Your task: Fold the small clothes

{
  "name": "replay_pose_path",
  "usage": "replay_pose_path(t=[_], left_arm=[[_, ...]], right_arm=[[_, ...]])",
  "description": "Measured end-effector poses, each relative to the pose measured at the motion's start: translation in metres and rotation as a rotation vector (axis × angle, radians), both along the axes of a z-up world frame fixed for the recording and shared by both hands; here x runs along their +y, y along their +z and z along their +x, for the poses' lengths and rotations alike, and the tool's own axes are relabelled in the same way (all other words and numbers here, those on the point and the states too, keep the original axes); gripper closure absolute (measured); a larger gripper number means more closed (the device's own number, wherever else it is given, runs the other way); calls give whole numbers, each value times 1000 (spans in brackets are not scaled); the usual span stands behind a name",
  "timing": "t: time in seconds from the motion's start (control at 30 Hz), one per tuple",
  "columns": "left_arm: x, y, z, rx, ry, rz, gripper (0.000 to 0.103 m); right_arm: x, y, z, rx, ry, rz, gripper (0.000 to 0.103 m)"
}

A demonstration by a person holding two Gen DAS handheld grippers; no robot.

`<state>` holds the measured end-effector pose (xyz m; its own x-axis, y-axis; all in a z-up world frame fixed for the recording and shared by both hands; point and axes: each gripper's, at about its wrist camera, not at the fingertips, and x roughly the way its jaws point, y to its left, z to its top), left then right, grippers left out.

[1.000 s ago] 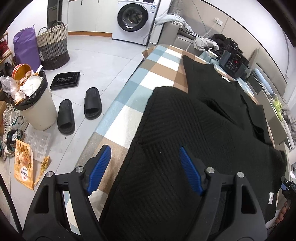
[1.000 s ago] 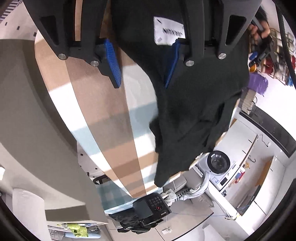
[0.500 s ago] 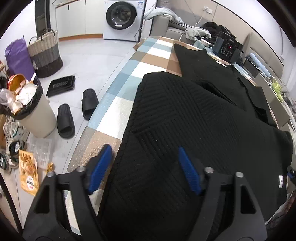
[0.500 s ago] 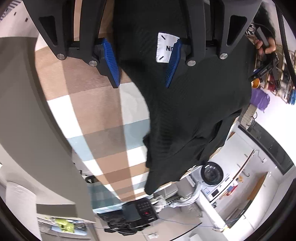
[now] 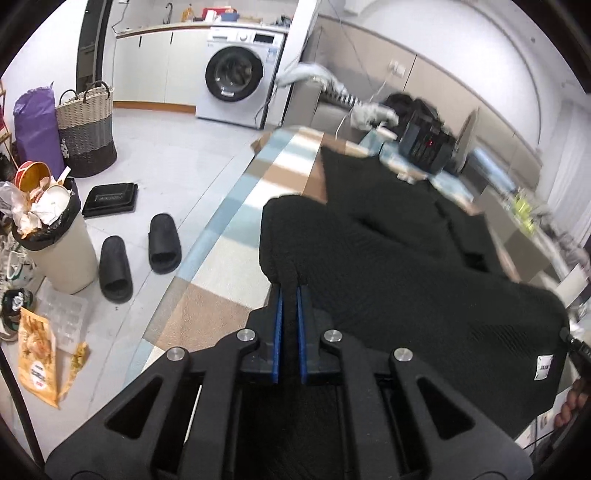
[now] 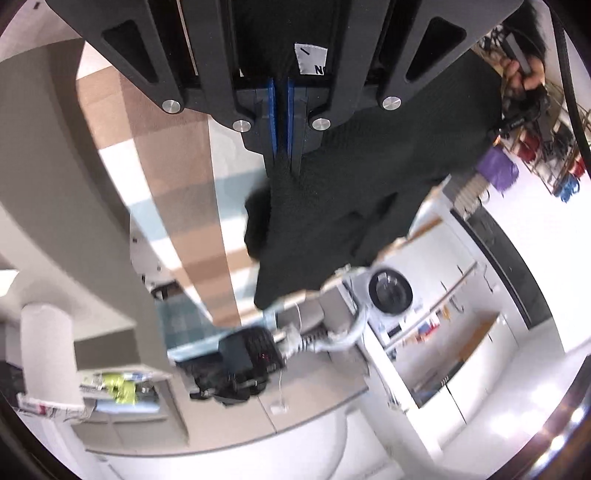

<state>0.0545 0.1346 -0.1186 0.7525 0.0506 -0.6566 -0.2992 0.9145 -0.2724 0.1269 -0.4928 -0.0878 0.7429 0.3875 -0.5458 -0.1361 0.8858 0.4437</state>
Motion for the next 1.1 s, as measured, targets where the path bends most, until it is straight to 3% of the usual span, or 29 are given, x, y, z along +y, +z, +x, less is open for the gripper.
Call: replay_pose_path(t=[0.2,0.43,0.63,0.77,1.0,1.1], left_arm=[[-6,40,-32,-112,0,-23,99],[1,76,-30,-177,15,-7,99],[10,88,28,-165,-16,-3,99],[16,79,81,-123,-24,-19,99],[25,34,180,-5,-5,-34,99],[29,12,209,62,9,-50,96]], right_arm=[[-10,26,-13,-120,-24,87,99],[-12,42,2,-133,-89,82,99],[-5,47,57,-77,-156,46,99],[0,35,117,5,-195,44,99],[10,-12,204,155,-209,12,98],[10,-27,216,236,-211,-19,85]])
